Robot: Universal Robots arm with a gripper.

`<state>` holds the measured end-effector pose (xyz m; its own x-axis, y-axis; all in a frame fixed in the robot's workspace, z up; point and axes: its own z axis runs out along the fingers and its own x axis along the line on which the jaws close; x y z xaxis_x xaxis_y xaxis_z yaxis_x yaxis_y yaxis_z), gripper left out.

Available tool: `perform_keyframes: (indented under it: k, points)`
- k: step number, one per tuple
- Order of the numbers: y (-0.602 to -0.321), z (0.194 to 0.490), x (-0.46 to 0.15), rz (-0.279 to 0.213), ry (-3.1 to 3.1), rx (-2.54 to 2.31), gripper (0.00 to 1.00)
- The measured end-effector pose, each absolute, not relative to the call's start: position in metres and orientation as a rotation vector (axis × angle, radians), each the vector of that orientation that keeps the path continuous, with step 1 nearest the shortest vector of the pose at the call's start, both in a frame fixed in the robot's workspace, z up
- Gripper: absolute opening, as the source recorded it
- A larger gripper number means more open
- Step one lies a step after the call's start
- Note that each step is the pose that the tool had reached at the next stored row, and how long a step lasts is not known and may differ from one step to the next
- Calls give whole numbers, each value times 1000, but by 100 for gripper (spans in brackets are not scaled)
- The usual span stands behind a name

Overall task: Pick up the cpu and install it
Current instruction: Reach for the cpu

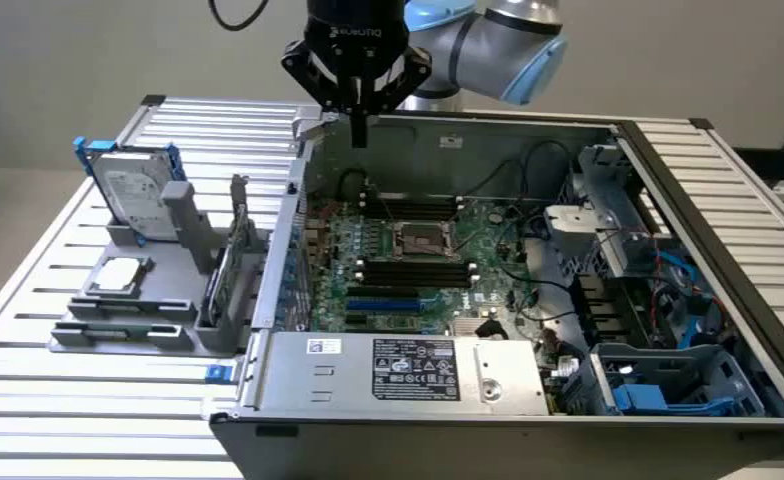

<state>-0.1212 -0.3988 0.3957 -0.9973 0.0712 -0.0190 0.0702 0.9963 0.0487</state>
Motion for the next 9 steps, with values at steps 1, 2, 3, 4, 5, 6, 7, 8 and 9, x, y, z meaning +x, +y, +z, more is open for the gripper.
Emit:
perform_keyframes:
  k: [1,2,3,4,5,6,7,8,9]
  points:
    - [-399,396,-121,75,3118,110,11]
    - [-399,396,-121,75,3118,110,11]
    - [-399,396,-121,75,3118,110,11]
    - [-399,396,-121,75,3118,110,11]
    - [-399,396,-121,75,3118,110,11]
    - [-399,396,-121,75,3118,110,11]
    - [-399,396,-121,75,3118,110,11]
    - [-399,396,-121,75,3118,110,11]
    - [-399,396,-121,75,3118,110,11]
